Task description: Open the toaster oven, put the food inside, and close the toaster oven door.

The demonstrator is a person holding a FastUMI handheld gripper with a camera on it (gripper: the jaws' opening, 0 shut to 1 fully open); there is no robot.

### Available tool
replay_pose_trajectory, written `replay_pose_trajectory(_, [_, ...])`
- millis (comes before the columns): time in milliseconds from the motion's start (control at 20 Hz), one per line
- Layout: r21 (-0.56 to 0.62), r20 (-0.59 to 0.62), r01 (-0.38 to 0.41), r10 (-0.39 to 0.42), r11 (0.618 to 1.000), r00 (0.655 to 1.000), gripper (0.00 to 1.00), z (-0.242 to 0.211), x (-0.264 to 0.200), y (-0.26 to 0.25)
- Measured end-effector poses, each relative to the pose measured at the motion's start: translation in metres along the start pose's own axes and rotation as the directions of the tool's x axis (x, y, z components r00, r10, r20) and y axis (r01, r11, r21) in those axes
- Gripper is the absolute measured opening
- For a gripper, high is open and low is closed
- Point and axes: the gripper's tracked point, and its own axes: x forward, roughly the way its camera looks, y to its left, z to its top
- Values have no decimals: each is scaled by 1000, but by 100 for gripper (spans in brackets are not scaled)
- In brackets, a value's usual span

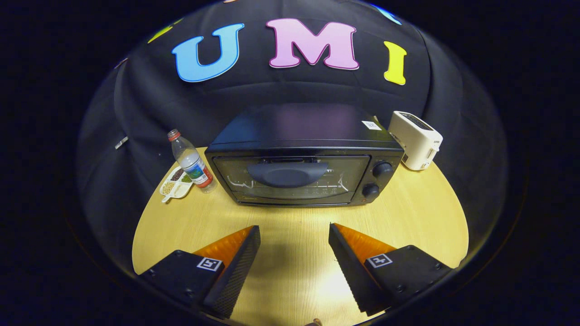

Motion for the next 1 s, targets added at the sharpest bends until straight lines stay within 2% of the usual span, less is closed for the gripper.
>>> replay_pose_trajectory(200, [-36, 64, -2, 5, 999, 998, 99, 8, -20, -12])
replay_pose_trajectory(350, [8, 86, 10, -11, 1000, 996, 99, 15, -40, -28])
replay_pose_trajectory(450, [39, 96, -22, 18, 999, 995, 99, 26, -59, -29])
replay_pose_trajectory(650, [12, 257, -53, 48, 999, 965, 99, 104, -122, -44])
replay_pose_trajectory(750, [-17, 369, -27, 31, 999, 929, 99, 157, -160, -58])
replay_pose_trajectory(800, [-29, 439, -14, 25, 999, 898, 99, 189, -185, -64])
replay_pose_trajectory(1000, [-27, 663, 30, -5, 999, 749, 98, 288, -279, -75])
